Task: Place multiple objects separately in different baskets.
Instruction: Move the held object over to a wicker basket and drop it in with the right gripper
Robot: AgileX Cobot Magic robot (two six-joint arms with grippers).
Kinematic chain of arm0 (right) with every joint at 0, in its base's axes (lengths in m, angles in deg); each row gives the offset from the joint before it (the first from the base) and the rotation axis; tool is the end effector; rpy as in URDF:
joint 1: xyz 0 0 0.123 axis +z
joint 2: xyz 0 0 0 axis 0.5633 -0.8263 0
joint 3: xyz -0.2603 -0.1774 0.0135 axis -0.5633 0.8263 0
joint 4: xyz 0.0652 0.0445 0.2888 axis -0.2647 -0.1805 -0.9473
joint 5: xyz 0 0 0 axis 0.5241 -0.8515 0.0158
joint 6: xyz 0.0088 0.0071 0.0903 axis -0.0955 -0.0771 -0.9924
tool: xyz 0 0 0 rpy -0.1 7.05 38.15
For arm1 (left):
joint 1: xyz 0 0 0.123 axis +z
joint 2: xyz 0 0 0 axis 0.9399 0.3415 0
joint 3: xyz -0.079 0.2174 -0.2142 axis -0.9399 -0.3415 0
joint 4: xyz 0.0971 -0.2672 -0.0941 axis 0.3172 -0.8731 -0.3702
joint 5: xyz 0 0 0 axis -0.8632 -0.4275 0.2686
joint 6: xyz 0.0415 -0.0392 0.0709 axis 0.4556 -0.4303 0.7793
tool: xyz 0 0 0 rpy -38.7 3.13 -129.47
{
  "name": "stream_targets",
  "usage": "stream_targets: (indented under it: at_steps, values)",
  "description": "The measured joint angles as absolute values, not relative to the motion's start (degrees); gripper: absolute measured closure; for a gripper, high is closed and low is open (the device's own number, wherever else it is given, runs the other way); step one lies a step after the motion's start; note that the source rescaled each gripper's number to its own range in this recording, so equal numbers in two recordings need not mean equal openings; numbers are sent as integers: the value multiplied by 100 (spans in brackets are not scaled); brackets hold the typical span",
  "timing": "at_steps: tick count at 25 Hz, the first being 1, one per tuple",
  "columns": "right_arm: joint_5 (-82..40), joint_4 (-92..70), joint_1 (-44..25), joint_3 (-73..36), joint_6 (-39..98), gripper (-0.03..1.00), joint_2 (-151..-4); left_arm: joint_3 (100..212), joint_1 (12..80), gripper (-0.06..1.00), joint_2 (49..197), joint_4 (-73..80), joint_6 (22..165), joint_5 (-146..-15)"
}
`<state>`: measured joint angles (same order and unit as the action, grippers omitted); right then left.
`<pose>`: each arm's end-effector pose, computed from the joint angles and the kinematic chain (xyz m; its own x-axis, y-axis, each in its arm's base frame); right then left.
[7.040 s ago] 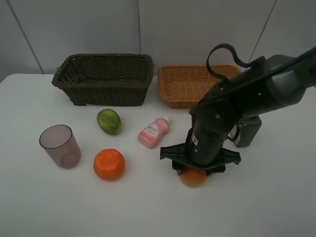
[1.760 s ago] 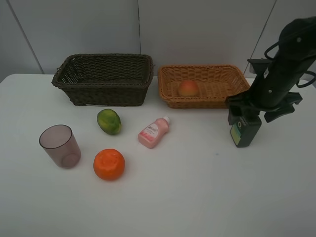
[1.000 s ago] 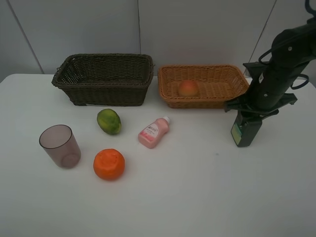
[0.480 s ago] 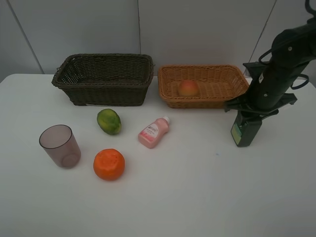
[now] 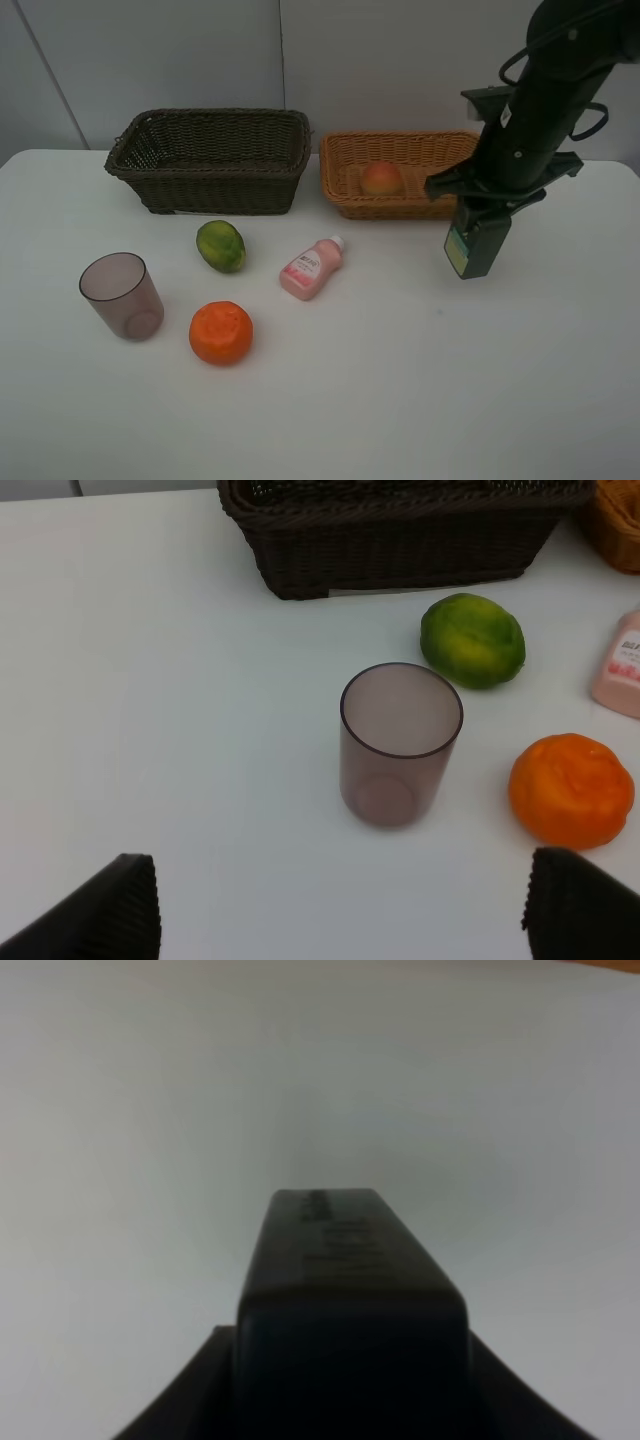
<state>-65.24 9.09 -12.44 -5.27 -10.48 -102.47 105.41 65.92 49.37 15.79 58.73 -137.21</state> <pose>0.3537 0.1256 0.2251 -0.9552 -0.1995 -0.2185 -0.1749 0.9764 -0.1271 0.0051 -0.0018 0.3019 -0.4438 0.0075 -0.8961 0.0747 0.9968 -0.0286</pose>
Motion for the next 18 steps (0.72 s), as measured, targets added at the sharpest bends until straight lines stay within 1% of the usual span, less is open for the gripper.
stream_targets:
  at_steps: [4, 9, 18]
  values:
    - [-7071, 904, -764, -1079, -1048, 96, -10247, 10541, 6592, 1, 4937, 1579, 5873, -13721]
    - [-7444, 836, -160, -1735, -1048, 96, -10329, 10541, 6592, 1, 4937, 1579, 5873, -13721]
    - [-7586, 771, 771, -2656, -917, 96, -11180, 10541, 6592, 1, 4937, 1579, 5873, -13721]
